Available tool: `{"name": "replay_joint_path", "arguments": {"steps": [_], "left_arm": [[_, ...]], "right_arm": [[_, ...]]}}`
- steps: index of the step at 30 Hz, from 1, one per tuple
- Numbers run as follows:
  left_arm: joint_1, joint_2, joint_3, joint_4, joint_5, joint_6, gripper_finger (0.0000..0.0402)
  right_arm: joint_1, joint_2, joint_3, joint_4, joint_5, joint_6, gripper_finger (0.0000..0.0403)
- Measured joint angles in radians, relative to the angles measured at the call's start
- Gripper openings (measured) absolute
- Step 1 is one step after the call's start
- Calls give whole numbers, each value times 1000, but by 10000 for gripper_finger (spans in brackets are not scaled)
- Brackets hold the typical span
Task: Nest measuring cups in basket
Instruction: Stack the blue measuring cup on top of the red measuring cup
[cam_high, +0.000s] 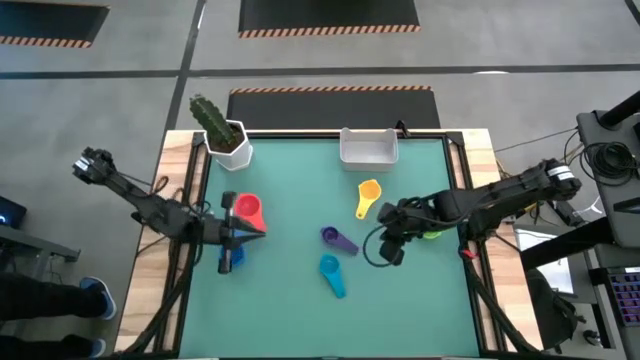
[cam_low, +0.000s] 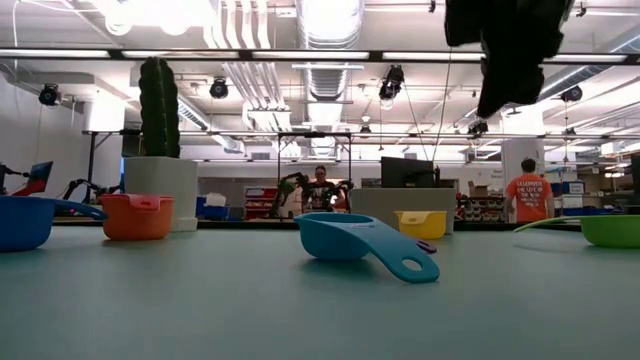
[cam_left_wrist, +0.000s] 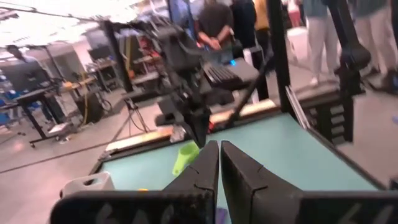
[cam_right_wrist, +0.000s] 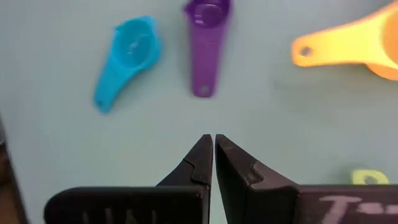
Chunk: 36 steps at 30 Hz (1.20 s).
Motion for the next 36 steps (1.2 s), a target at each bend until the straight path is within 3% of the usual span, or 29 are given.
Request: {"name": "replay_joint_path", "arguments": {"steps": [12,21,36], "left_arm": [[10,-175,-100,58,-70,-2,0],[10,-186,-103,58,-70,-2,0],[10,-186,-103,56,-70,-7,0]], "right_arm": [[-165,31,-19,-58,21,9,9],[-258,107,41,-104,37,-58,9],[-273,215,118,-108,71,-167,9]]}}
